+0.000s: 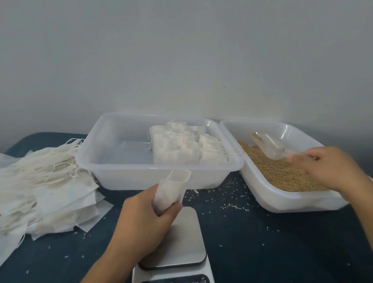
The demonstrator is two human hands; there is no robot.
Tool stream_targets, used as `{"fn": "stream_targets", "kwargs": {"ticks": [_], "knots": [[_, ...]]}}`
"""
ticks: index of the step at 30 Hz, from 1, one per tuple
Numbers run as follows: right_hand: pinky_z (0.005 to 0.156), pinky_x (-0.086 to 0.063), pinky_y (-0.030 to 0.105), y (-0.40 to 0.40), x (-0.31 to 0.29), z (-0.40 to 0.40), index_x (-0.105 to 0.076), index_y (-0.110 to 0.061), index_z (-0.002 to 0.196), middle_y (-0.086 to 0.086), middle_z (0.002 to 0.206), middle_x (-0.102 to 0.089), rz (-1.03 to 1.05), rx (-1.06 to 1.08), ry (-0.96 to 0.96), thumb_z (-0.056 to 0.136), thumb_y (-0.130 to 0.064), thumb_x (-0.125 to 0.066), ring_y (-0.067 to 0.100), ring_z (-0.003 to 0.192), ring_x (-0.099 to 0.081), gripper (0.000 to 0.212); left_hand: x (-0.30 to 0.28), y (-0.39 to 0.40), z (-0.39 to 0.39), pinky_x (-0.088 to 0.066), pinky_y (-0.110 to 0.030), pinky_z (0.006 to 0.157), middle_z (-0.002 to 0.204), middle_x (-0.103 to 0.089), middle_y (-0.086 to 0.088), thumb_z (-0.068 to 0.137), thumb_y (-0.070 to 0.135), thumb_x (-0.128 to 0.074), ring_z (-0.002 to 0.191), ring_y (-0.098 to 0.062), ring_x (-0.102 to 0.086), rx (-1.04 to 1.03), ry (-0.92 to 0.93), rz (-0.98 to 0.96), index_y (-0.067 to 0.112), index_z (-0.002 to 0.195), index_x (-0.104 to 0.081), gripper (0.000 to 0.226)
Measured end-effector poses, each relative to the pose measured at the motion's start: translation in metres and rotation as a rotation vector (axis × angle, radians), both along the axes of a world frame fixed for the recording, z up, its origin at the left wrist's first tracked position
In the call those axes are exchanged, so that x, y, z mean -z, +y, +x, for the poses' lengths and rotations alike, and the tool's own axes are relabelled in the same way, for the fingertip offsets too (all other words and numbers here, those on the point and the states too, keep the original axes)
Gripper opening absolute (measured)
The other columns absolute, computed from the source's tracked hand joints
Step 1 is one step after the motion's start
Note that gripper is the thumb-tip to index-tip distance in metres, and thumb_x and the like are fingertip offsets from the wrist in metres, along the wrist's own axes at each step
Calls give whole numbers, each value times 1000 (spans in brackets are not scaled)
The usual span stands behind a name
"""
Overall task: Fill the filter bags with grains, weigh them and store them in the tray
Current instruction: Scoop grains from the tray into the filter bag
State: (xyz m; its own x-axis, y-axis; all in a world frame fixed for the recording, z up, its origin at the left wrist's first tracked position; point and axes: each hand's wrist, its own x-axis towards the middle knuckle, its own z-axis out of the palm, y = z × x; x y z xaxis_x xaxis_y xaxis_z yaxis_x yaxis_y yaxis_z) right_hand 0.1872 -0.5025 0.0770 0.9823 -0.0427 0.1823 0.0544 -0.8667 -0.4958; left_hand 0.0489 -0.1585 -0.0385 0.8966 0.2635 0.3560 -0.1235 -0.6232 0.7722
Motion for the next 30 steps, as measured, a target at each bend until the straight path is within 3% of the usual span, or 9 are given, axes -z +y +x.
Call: {"fn": "stream_targets", "kwargs": {"ticks": [3, 7, 11, 14, 15, 17, 19, 25, 30], "knots": [[67, -56, 43, 19, -7, -22, -76, -20, 87, 4, 77, -72, 110, -77, -80, 84, -70, -66, 28, 75, -69, 51, 2, 5, 2, -40, -13, 54, 82, -64, 35, 88, 43, -74, 80, 8, -60, -37, 25, -9, 39, 75, -59, 21], [55, -49, 24, 45, -24, -50, -77, -54, 88, -12, 81, -75, 240, -319, 41, 69, -73, -70, 0, 60, -63, 28, 2, 9, 3, -40, -10, 58, 80, -63, 31, 88, 37, -73, 74, 7, -59, -56, 25, 12, 36, 74, -57, 21], [48, -41, 19, 61, -41, -66, -80, -50, 96, 6, 80, -71, 113, -501, 239, 67, -64, -76, 13, 53, -48, 32, 3, 11, 4, -40, -12, 61, 80, -64, 27, 88, 36, -73, 76, 4, -59, -66, 24, 22, 32, 74, -56, 22], [74, -58, 39, 69, -55, -71, -79, -51, 98, 8, 94, -77, -13, -549, 217, 67, -65, -77, 33, 80, -69, 34, 3, 11, 5, -38, -12, 58, 72, -64, 21, 88, 35, -73, 74, 2, -58, -61, 29, 30, 35, 72, -55, 23], [75, -58, 37, 72, -61, -72, -78, -53, 97, 4, 88, -77, -60, -557, 208, 66, -68, -76, 27, 78, -70, 35, 3, 11, 5, -37, -12, 57, 71, -63, 21, 88, 35, -73, 72, 1, -58, -56, 32, 28, 37, 70, -54, 26], [62, -49, 16, 78, -73, -73, -77, -58, 92, -6, 74, -73, -134, -588, 187, 63, -72, -74, 4, 62, -62, 33, 4, 10, 4, -36, -14, 55, 71, -61, 24, 87, 35, -71, 68, 0, -56, -45, 42, 20, 39, 67, -51, 29], [60, -46, 9, 85, -83, -74, -75, -63, 87, -18, 71, -72, -191, -605, 177, 61, -73, -73, -4, 61, -61, 28, 4, 9, 4, -34, -16, 54, 69, -60, 23, 87, 36, -70, 66, -1, -55, -32, 46, 11, 42, 70, -53, 25], [82, -61, 43, 98, -101, -76, -71, -67, 88, -20, 81, -75, -335, -612, 117, 53, -86, -64, 6, 81, -71, 41, 4, 10, 5, -35, -16, 53, 67, -59, 17, 88, 32, -69, 62, -4, -52, -30, 28, 14, 33, 69, -54, 24], [74, -60, 41, 105, -109, -75, -67, -71, 88, -21, 73, -73, -430, -627, 69, 50, -92, -55, 3, 69, -67, 45, 3, 9, 4, -36, -19, 54, 67, -61, 8, 89, 34, -69, 68, -10, -55, -43, 30, 56, 25, 76, -59, 18]]}}
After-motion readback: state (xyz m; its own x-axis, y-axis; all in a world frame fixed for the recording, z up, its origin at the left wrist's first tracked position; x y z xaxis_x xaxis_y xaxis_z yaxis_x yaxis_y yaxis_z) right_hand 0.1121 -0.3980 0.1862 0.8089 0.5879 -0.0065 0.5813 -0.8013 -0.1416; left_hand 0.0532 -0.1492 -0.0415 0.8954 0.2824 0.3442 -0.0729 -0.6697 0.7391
